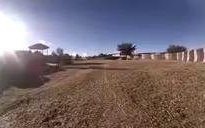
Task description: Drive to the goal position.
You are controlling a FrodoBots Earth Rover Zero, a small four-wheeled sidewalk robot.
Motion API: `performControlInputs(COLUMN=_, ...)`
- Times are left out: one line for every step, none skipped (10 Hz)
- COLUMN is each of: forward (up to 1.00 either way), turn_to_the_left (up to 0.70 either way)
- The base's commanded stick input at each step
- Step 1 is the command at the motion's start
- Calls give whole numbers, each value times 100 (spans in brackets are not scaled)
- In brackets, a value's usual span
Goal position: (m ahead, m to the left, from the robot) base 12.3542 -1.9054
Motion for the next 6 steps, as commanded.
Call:
performControlInputs(forward=50, turn_to_the_left=0)
performControlInputs(forward=50, turn_to_the_left=0)
performControlInputs(forward=50, turn_to_the_left=0)
performControlInputs(forward=50, turn_to_the_left=0)
performControlInputs(forward=50, turn_to_the_left=0)
performControlInputs(forward=50, turn_to_the_left=0)
